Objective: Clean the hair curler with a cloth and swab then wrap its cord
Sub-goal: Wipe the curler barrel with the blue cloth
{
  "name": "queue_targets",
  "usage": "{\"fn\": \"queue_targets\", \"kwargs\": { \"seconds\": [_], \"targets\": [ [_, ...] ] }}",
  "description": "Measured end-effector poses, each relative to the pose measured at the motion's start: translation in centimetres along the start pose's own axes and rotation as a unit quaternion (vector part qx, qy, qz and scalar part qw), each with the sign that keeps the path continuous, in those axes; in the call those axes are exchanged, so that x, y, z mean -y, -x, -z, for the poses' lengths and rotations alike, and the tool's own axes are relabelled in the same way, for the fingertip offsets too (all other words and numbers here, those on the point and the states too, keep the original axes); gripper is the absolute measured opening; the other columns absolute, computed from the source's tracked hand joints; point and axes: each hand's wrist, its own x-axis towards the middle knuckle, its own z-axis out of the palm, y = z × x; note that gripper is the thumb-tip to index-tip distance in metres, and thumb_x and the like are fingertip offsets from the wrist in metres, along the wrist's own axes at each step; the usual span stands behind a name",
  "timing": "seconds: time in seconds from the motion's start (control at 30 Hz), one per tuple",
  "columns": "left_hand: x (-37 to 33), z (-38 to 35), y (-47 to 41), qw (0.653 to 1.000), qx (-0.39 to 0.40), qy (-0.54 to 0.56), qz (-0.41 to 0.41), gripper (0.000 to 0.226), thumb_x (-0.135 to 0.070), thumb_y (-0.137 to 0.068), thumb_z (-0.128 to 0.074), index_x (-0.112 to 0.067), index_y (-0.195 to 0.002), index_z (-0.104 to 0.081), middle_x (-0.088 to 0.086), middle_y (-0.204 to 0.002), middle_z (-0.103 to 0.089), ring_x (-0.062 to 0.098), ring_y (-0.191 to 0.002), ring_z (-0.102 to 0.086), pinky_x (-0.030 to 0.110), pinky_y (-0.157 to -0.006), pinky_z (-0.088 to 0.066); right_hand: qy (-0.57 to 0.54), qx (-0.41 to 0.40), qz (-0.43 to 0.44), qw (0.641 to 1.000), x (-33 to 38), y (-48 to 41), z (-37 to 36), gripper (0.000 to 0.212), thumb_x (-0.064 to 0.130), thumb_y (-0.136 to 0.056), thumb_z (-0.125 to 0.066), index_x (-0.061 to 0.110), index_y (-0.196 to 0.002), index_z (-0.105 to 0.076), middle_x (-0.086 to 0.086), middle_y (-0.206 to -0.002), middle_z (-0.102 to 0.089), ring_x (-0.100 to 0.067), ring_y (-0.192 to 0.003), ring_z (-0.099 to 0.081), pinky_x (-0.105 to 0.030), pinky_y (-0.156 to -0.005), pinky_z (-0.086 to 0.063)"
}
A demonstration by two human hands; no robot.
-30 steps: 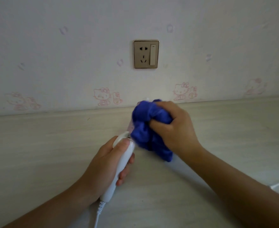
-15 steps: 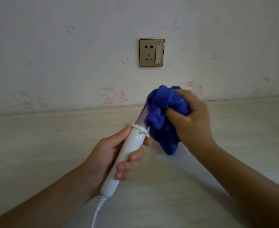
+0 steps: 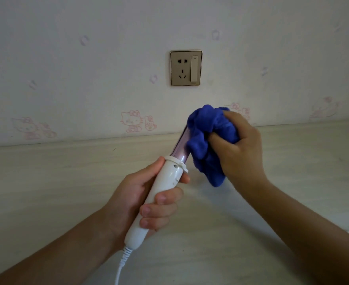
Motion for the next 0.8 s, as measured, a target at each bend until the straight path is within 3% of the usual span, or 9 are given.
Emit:
{"fn": "queue_targets", "kwargs": {
  "seconds": [0.17,0.3,0.37,0.43,0.57,0.6,0.67,0.73,0.8],
  "targets": [
    [-1.4,0.0,0.2,0.998,-0.054,-0.024,-0.023,0.049,-0.050,-0.101,-0.043,-0.008,-0.092,-0.066,0.003,-0.059,-0.046,0.008,-0.036,-0.025,0.019,-0.030,-0.035,0.003,0.136,0.073,0.988,0.6,1.5,-2.0,0.034,0.020,-0.078,-0.067,0.039,-0.106,-0.070,0.009,-0.098,-0.068,-0.012,-0.092,-0.066,-0.025,-0.083,-0.052],
    [-0.7,-0.4,-0.6,0.989,-0.100,-0.107,-0.017,0.054,-0.055,-0.099,-0.044,-0.007,-0.104,-0.069,0.001,-0.059,-0.044,0.006,-0.032,-0.037,0.016,-0.031,-0.034,0.045,0.052,0.033,0.997,0.0,-0.2,-0.2,0.033,0.021,-0.080,-0.066,0.044,-0.103,-0.065,0.012,-0.102,-0.068,-0.002,-0.093,-0.065,-0.024,-0.084,-0.052],
    [-0.2,-0.4,-0.7,0.981,-0.116,-0.154,-0.019,0.068,-0.064,-0.098,-0.041,-0.004,-0.116,-0.069,0.003,-0.061,-0.044,0.007,-0.034,-0.038,0.017,-0.034,-0.035,0.052,0.012,0.011,0.999,-0.1,-0.7,0.7,0.030,0.020,-0.083,-0.066,0.043,-0.103,-0.066,0.011,-0.104,-0.069,-0.001,-0.094,-0.065,-0.029,-0.086,-0.055],
    [-0.1,0.0,-0.2,0.977,-0.141,-0.158,-0.030,0.084,-0.070,-0.097,-0.032,0.003,-0.125,-0.063,0.007,-0.063,-0.044,0.011,-0.035,-0.038,0.019,-0.036,-0.037,0.039,0.038,0.008,0.998,0.2,-0.5,0.5,0.029,0.022,-0.082,-0.065,0.041,-0.104,-0.067,0.010,-0.104,-0.069,-0.003,-0.095,-0.066,-0.031,-0.086,-0.056],
    [-1.3,0.2,0.6,0.977,-0.164,-0.127,-0.042,0.059,-0.056,-0.099,-0.033,-0.005,-0.089,-0.061,0.009,-0.059,-0.043,0.013,-0.032,-0.038,0.019,-0.033,-0.038,0.047,0.158,0.072,0.984,0.8,1.4,-1.7,0.033,0.030,-0.078,-0.066,0.041,-0.109,-0.069,0.012,-0.101,-0.066,-0.007,-0.095,-0.064,-0.020,-0.085,-0.051],
    [-1.5,0.1,0.6,0.979,-0.156,-0.130,-0.036,0.060,-0.054,-0.100,-0.033,-0.005,-0.088,-0.066,0.009,-0.060,-0.043,0.013,-0.032,-0.039,0.019,-0.033,-0.038,0.048,0.156,0.076,0.984,0.8,1.3,-1.7,0.033,0.028,-0.079,-0.067,0.042,-0.109,-0.068,0.013,-0.100,-0.065,-0.006,-0.094,-0.064,-0.018,-0.083,-0.049],
    [-1.7,0.0,0.4,0.980,-0.135,-0.144,-0.024,0.070,-0.054,-0.101,-0.032,0.004,-0.111,-0.071,0.009,-0.063,-0.046,0.013,-0.036,-0.041,0.021,-0.035,-0.039,0.046,0.094,0.064,0.992,0.6,0.3,-0.7,0.033,0.022,-0.080,-0.068,0.043,-0.106,-0.067,0.013,-0.101,-0.067,-0.003,-0.093,-0.064,-0.017,-0.082,-0.049],
    [-1.6,-0.3,0.1,0.978,-0.112,-0.175,-0.008,0.076,-0.057,-0.101,-0.033,0.007,-0.130,-0.062,0.008,-0.067,-0.050,0.013,-0.040,-0.045,0.023,-0.038,-0.040,0.037,0.013,0.039,0.999,0.4,-0.8,0.7,0.037,0.016,-0.081,-0.069,0.048,-0.100,-0.066,0.013,-0.103,-0.069,-0.002,-0.094,-0.065,-0.024,-0.084,-0.053],
    [-1.3,-0.2,0.2,0.973,-0.101,-0.208,0.010,0.079,-0.061,-0.100,-0.034,0.006,-0.131,-0.062,0.008,-0.070,-0.055,0.013,-0.042,-0.048,0.024,-0.040,-0.041,0.016,-0.022,0.025,0.999,0.3,-1.1,1.3,0.041,0.011,-0.084,-0.069,0.049,-0.099,-0.067,0.012,-0.103,-0.070,-0.007,-0.096,-0.068,-0.030,-0.085,-0.057]
  ]
}}
